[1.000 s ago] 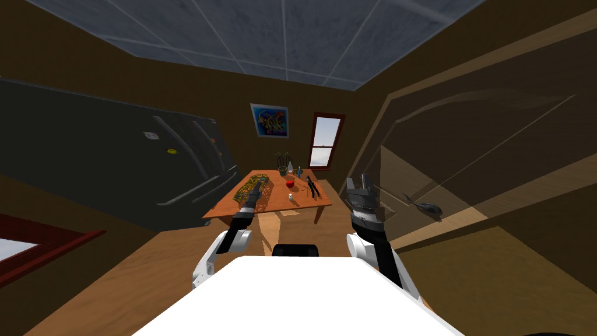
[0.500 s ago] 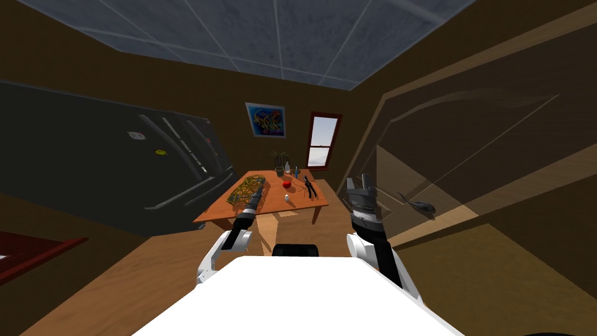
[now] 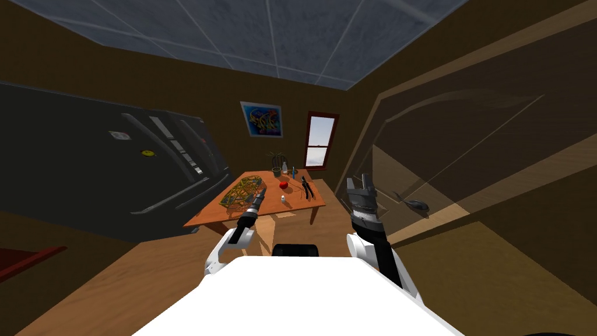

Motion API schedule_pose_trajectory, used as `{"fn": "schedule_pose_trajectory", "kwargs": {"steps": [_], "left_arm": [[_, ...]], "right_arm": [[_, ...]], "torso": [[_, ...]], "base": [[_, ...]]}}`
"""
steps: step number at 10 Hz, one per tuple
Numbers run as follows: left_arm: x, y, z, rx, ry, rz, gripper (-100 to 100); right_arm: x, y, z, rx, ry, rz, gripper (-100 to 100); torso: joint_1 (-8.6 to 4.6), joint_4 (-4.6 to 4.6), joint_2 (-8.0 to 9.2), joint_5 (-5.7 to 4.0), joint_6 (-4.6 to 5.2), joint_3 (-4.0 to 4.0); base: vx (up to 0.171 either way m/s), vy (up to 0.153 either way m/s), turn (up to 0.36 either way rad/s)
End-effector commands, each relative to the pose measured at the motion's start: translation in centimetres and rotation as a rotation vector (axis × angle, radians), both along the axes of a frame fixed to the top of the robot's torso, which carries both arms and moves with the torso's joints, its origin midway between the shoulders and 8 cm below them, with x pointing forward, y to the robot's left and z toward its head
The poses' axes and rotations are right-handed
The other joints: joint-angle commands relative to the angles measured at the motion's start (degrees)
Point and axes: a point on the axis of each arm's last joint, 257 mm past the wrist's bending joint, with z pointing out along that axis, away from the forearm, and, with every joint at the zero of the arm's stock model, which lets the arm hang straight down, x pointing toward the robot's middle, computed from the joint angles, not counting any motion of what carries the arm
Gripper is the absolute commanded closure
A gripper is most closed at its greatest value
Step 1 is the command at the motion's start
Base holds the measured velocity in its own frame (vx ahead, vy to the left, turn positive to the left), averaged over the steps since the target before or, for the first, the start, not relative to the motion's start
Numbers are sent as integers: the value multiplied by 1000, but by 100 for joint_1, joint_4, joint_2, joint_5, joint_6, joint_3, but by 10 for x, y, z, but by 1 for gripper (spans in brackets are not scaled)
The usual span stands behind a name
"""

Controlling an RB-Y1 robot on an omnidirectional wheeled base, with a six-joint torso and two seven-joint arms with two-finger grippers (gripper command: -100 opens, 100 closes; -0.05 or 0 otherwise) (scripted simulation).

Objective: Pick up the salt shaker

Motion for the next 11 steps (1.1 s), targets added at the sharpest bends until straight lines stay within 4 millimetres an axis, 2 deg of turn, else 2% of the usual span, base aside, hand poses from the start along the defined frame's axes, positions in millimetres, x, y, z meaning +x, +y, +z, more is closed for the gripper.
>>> {"fn": "schedule_pose_trajectory", "kwargs": {"steps": [1,2,5,11], "left_arm": [[7,3,-20,39,50,6,-100],[6,4,-25,39,61,8,-100],[16,11,-68,123,167,16,-100],[19,25,-124,218,304,26,-100]], "right_arm": [[0,0,0,0,0,0,0],[0,0,0,0,0,0,0],[0,0,0,0,0,0,0],[0,0,0,0,0,0,0]], "torso": [[0,0,0,0,0,0],[-11,-1,-3,-2,0,-2],[-12,-1,-6,-3,-1,-3],[5,0,4,0,-2,2]], "base": [[32,-90,-71],[30,-69,-18],[40,-93,-65],[31,-57,-32]]}}
